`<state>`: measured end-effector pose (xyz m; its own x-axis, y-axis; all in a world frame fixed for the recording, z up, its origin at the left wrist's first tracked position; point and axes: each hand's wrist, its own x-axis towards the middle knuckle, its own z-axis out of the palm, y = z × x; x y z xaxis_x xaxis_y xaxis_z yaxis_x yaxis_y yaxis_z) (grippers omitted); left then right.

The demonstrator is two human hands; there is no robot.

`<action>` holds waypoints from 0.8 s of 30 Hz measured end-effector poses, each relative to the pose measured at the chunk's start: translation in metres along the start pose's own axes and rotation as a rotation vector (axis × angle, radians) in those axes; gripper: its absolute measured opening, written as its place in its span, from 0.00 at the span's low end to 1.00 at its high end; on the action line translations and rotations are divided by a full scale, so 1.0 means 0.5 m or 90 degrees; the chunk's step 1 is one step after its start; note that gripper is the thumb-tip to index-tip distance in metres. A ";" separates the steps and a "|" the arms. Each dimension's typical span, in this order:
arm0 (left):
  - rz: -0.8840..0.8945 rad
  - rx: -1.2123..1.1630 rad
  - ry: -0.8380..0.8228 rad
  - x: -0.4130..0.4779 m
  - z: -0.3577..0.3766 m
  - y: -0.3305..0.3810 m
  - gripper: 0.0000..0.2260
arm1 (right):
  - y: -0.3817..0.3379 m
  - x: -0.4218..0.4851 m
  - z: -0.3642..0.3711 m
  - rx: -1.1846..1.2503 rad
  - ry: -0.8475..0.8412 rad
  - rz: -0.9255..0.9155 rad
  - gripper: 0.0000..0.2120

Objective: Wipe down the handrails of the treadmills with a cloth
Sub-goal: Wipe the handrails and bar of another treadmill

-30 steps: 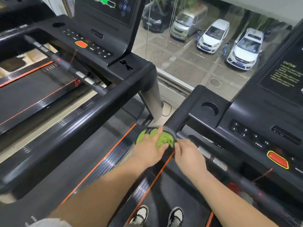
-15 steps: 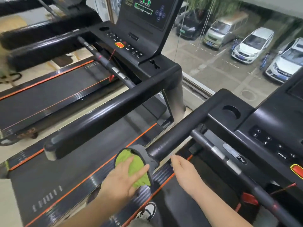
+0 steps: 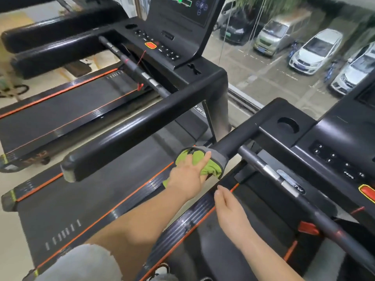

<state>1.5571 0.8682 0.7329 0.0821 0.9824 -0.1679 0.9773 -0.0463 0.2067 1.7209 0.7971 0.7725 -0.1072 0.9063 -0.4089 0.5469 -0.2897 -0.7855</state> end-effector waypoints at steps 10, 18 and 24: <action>0.193 -0.246 -0.036 -0.224 -0.026 -0.190 0.32 | -0.130 0.005 0.244 0.028 0.080 0.057 0.35; -0.041 -0.392 0.092 -0.263 -0.063 -0.298 0.22 | -0.173 0.114 0.312 -0.052 0.207 0.220 0.55; -0.076 -0.401 -0.010 -0.274 -0.039 -0.286 0.23 | -0.156 0.250 0.179 -0.131 0.347 0.193 0.45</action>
<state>1.4022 0.7436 0.7453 -0.0130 0.9712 -0.2378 0.6783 0.1833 0.7116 1.5906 0.9053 0.7411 0.4831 0.8354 -0.2619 0.6406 -0.5412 -0.5447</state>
